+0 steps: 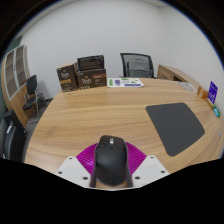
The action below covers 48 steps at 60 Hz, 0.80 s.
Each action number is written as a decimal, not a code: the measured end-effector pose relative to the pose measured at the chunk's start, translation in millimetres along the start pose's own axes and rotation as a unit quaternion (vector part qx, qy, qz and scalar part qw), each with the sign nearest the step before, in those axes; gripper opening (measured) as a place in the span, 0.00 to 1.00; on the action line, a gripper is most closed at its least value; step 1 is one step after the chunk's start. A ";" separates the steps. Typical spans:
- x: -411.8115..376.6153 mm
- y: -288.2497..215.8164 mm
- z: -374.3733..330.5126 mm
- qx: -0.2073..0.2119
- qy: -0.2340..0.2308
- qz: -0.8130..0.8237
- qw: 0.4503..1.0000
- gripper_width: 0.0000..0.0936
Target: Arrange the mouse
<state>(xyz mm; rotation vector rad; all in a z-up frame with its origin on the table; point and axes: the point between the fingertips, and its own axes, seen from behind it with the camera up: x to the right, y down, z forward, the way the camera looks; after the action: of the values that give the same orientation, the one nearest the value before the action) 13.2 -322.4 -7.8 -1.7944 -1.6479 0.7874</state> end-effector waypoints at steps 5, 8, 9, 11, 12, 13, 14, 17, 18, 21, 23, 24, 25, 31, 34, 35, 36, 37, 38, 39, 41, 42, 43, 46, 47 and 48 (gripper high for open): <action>0.4 -0.5 -0.5 -0.003 0.004 -0.006 1.000 0.37; -1.5 -0.2 -1.0 -0.007 0.003 -0.012 1.000 0.35; -1.6 0.5 -2.7 -0.008 0.001 -0.013 1.000 0.35; -6.2 0.7 -3.0 -0.012 -0.008 -0.005 1.000 0.35; -9.0 1.0 -2.2 -0.014 -0.012 -0.002 1.000 0.35; -9.7 1.6 -2.7 -0.016 -0.013 -0.004 1.000 0.35; -9.7 1.7 -3.6 -0.018 -0.014 -0.008 1.000 0.35; -9.9 2.0 -10.5 -0.022 -0.015 -0.006 1.000 0.35; -11.4 2.1 -12.8 -0.025 -0.018 -0.007 1.000 0.35; -16.7 0.3 -21.2 -0.032 -0.027 -0.011 0.999 0.35; -19.0 -5.3 -30.4 -0.030 -0.034 -0.008 0.999 0.35; -20.2 -8.6 -34.7 -0.029 -0.038 -0.013 0.999 0.35; -21.2 -12.0 -39.5 -0.027 -0.039 -0.018 0.999 0.35; -16.8 -48.7 -65.6 -0.005 -0.051 -0.020 0.998 0.35; -7.0 -72.4 -74.9 0.006 -0.052 -0.011 0.999 0.35; -2.4 -79.5 -77.7 0.008 -0.052 -0.009 0.999 0.35; 2.6 -86.5 -80.2 0.011 -0.051 -0.008 0.999 0.35; 8.1 -94.0 -82.5 0.014 -0.050 -0.006 0.999 0.35; 14.0 -101.6 -84.6 0.018 -0.049 -0.003 0.999 0.35; 20.2 -109.1 -86.4 0.022 -0.047 0.000 0.999 0.35; 34.7 -123.8 -88.4 0.031 -0.042 0.002 0.999 0.35; 42.5 -130.8 -88.6 0.036 -0.037 0.002 0.999 0.35; 51.4 -137.5 -89.0 0.040 -0.032 0.003 0.999 0.35; 78.4 -154.0 -87.3 0.051 -0.017 0.005 0.999 0.35; 87.5 -158.1 -86.0 0.053 -0.012 0.006 0.999 0.35; 96.7 -161.9 -84.5 0.054 -0.008 0.008 0.998 0.35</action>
<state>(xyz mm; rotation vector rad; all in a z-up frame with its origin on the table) -23.8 -215.7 165.3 -1.7322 -1.5723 0.8835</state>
